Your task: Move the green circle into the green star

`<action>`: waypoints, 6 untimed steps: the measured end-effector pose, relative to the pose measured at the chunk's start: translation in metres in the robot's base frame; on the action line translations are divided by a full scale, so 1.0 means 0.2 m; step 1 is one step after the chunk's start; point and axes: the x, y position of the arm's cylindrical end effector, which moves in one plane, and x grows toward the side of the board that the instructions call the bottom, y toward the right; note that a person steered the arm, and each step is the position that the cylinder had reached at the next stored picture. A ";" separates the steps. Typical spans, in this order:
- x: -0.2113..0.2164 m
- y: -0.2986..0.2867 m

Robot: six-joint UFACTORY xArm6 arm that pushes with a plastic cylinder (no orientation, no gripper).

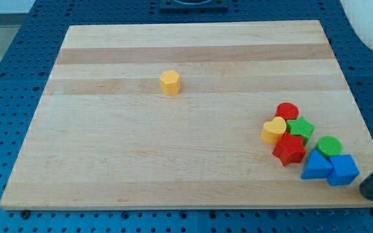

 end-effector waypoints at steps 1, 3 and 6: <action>-0.06 -0.01; 0.00 -0.03; -0.06 -0.06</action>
